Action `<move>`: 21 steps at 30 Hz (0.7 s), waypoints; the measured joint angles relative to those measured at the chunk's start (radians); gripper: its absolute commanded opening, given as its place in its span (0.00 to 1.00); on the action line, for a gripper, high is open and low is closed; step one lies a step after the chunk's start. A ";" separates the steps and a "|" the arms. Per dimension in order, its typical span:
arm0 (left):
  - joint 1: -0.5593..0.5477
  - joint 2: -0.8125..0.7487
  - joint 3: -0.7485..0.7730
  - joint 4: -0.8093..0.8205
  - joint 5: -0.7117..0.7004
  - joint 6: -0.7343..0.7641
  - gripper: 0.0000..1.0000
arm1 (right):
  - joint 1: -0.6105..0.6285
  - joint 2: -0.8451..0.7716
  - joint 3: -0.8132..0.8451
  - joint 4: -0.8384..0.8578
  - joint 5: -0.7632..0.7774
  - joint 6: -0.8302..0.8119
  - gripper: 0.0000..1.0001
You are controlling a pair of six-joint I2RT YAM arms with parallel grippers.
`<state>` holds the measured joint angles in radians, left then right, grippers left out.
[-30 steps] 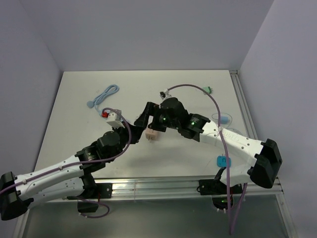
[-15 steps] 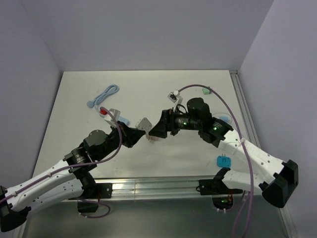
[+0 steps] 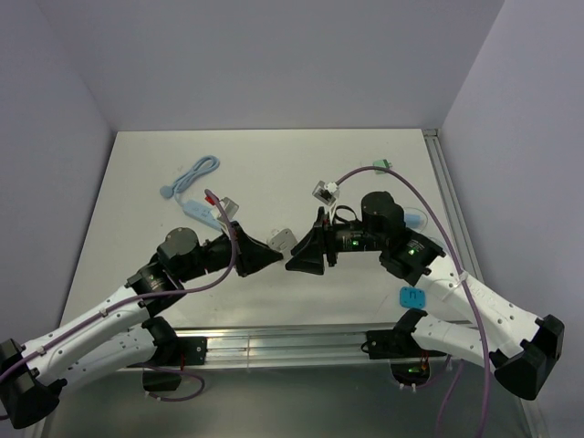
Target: Insert the plug
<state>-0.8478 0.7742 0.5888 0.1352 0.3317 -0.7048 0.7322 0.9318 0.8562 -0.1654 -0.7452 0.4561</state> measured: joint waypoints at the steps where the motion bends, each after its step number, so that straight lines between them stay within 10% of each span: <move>1: 0.002 0.000 0.000 0.003 0.010 0.000 0.00 | 0.000 0.000 0.000 -0.004 -0.001 -0.002 0.68; 21: 0.002 -0.050 0.001 0.032 0.092 -0.023 0.00 | -0.054 -0.028 -0.032 -0.052 0.022 -0.009 0.63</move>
<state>-0.8455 0.7242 0.5896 0.1669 0.4236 -0.7273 0.6781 0.9039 0.8246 -0.2173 -0.7231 0.4473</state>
